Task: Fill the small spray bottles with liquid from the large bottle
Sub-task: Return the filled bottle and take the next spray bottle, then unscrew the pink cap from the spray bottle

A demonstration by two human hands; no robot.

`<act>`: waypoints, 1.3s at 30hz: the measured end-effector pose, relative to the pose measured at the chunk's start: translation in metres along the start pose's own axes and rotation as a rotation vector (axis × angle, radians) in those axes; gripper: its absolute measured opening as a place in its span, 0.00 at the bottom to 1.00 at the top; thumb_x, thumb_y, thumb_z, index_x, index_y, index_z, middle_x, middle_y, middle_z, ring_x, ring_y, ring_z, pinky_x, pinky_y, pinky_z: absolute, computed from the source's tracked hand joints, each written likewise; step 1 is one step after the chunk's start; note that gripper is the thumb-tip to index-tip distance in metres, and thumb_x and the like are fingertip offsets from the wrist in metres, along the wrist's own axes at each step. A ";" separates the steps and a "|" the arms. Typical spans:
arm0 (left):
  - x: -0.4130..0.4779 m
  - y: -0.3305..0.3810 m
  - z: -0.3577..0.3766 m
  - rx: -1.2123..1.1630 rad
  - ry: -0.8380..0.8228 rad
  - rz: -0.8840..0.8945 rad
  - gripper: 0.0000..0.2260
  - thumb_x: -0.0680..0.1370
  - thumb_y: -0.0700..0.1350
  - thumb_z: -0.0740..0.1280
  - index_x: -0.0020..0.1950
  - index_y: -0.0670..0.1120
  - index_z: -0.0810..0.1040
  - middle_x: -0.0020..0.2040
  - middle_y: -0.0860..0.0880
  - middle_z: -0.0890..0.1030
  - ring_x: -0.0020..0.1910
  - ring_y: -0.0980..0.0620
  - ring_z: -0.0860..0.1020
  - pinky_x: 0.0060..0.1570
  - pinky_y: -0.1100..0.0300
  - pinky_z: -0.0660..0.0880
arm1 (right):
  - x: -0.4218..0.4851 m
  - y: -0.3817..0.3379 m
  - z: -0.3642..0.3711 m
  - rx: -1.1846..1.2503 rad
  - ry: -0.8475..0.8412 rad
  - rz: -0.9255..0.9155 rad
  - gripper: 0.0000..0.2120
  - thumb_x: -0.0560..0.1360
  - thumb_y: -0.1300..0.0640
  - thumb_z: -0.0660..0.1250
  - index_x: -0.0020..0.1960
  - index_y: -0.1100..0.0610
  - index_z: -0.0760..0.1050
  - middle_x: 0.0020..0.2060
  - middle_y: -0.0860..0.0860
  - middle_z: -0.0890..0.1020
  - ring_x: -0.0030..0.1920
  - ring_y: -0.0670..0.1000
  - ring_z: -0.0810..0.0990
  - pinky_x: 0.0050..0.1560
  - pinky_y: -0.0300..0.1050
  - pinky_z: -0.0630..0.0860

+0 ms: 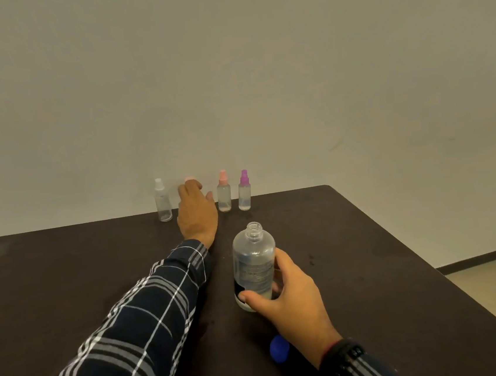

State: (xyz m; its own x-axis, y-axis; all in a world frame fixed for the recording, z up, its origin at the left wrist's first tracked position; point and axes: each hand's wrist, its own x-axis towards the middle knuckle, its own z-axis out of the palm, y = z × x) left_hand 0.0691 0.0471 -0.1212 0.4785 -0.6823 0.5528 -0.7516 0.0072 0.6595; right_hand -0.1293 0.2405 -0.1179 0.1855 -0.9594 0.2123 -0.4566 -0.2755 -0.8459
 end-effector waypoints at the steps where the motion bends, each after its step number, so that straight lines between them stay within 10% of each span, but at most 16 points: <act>1: 0.001 0.001 -0.003 -0.003 0.029 -0.031 0.12 0.80 0.46 0.67 0.60 0.45 0.69 0.59 0.44 0.71 0.49 0.40 0.80 0.46 0.48 0.79 | -0.001 0.000 0.000 0.000 -0.003 0.003 0.33 0.67 0.49 0.80 0.64 0.32 0.66 0.58 0.33 0.79 0.59 0.32 0.76 0.59 0.31 0.75; 20: 0.032 -0.022 0.005 0.017 -0.201 -0.297 0.15 0.81 0.46 0.66 0.65 0.41 0.72 0.60 0.40 0.79 0.57 0.39 0.79 0.52 0.49 0.76 | 0.001 0.002 -0.003 -0.021 -0.046 0.055 0.30 0.68 0.48 0.79 0.57 0.27 0.65 0.55 0.31 0.77 0.57 0.25 0.72 0.49 0.22 0.71; 30: -0.051 -0.015 -0.101 -0.005 -0.373 -0.150 0.20 0.76 0.54 0.72 0.64 0.49 0.74 0.60 0.46 0.80 0.59 0.44 0.79 0.58 0.49 0.77 | -0.003 -0.002 -0.005 -0.058 -0.033 0.043 0.33 0.67 0.49 0.80 0.63 0.36 0.66 0.54 0.36 0.78 0.59 0.41 0.79 0.62 0.43 0.76; 35: -0.119 -0.012 -0.170 -0.077 -0.380 -0.112 0.21 0.73 0.55 0.75 0.62 0.53 0.74 0.55 0.55 0.79 0.53 0.54 0.79 0.54 0.56 0.78 | -0.022 -0.014 -0.011 -0.047 -0.024 0.121 0.55 0.63 0.44 0.82 0.80 0.50 0.53 0.76 0.47 0.67 0.74 0.51 0.68 0.73 0.51 0.68; 39: -0.155 -0.011 -0.208 -0.090 -0.462 -0.088 0.22 0.73 0.53 0.76 0.64 0.52 0.74 0.54 0.56 0.79 0.50 0.60 0.78 0.53 0.62 0.77 | -0.054 -0.029 -0.003 -0.064 0.345 0.019 0.27 0.71 0.39 0.73 0.63 0.48 0.69 0.57 0.45 0.76 0.58 0.47 0.76 0.59 0.51 0.77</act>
State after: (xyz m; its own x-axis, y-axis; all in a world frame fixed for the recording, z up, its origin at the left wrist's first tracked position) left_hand 0.0983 0.3048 -0.1080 0.2713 -0.9365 0.2223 -0.6652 -0.0156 0.7465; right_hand -0.1291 0.3003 -0.1030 -0.1238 -0.9249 0.3594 -0.5126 -0.2506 -0.8213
